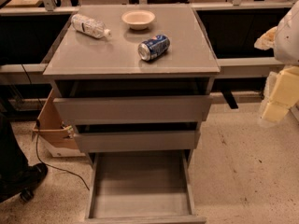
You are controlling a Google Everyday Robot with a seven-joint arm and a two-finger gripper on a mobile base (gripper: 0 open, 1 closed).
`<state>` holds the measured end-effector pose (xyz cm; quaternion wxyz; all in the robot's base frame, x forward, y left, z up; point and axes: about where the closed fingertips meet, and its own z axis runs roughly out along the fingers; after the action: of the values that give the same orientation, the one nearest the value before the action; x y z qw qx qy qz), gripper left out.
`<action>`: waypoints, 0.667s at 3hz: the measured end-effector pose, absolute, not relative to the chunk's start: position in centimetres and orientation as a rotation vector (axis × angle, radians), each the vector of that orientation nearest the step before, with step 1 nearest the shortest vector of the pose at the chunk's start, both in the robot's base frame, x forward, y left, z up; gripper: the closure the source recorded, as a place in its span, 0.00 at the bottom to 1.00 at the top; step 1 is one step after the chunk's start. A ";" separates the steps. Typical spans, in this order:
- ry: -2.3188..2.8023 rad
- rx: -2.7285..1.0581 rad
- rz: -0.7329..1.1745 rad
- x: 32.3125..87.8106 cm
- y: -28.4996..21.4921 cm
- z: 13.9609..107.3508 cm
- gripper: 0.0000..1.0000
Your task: Close bottom drawer
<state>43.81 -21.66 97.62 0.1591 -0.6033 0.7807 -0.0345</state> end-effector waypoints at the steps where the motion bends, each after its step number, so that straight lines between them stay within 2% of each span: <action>1: 2.232 -1.725 -0.098 43.8 -21.7 97.6 0.00; 2: 2.230 -1.726 -0.083 43.2 -21.5 96.8 0.00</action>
Offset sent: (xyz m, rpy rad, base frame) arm -0.0148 0.0013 -0.0245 0.0205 0.0366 0.0093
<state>43.19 -21.54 96.80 0.1594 -0.6041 0.7803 -0.0289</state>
